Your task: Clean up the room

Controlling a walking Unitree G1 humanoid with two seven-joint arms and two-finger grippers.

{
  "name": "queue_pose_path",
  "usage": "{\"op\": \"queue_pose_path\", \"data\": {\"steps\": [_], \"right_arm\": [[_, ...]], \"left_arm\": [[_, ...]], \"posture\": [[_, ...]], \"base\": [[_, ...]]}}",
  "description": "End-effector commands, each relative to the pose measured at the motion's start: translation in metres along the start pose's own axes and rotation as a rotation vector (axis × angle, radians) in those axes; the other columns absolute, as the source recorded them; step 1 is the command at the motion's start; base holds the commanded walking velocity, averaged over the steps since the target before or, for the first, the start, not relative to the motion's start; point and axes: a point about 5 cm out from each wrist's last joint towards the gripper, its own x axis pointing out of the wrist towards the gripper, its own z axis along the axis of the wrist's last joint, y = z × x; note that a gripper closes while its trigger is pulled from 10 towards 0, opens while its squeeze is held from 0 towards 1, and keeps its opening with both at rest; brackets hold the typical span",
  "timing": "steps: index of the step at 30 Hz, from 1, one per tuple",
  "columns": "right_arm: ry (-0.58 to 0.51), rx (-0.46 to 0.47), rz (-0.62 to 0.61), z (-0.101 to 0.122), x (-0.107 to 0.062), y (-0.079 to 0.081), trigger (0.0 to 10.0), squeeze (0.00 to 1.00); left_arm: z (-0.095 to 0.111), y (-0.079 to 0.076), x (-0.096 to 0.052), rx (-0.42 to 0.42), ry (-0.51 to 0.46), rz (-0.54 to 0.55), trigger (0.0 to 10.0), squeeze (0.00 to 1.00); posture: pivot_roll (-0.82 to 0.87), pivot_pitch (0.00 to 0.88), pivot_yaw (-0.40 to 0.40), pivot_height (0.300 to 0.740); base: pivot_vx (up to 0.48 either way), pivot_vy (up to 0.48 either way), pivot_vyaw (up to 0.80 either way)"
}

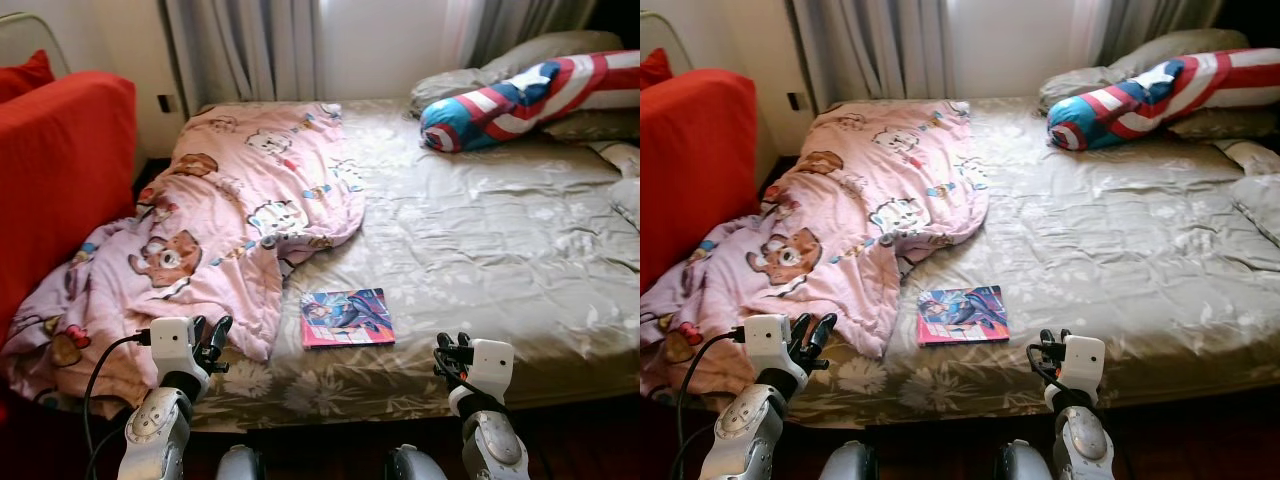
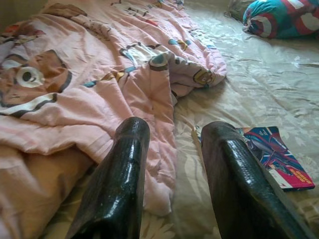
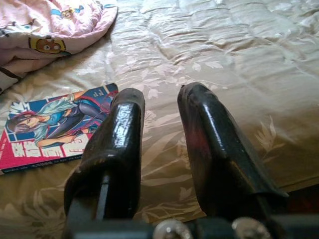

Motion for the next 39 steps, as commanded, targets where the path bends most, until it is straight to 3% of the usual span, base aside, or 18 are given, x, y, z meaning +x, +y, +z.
{"op": "queue_pose_path", "data": {"steps": [1, 7, 16, 39], "right_arm": [[0.003, -0.004, 0.011, 0.0, 0.0011, 0.0023, 10.0, 0.0], [0.0, -0.024, 0.034, 0.0003, 0.0007, 0.0038, 10.0, 0.0], [-0.006, -0.031, 0.055, 0.0008, 0.0006, 0.0071, 10.0, 0.0], [-0.007, -0.033, 0.069, 0.0007, 0.0012, 0.0079, 10.0, 0.0]], "left_arm": [[-0.0003, -0.0001, 0.0011, -0.016, 0.007, -0.003, 10.0, 0.0], [-0.0005, -0.0009, 0.0012, -0.014, 0.009, -0.01, 10.0, 0.0], [-0.001, -0.0013, 0.001, -0.012, 0.012, -0.013, 10.0, 0.0], [-0.0005, -0.0023, 0.0024, -0.011, 0.015, -0.017, 10.0, 0.0]], "posture": [[-0.02, 0.02, -0.005, 0.629], [-0.02, 0.018, -0.004, 0.629], [-0.02, 0.014, -0.003, 0.629], [-0.02, 0.014, -0.001, 0.629]], "base": [[0.0, 0.0, 0.0], [0.0, 0.0, 0.0], [0.0, 0.0, 0.7], [0.0, 0.0, 0.02]]}}
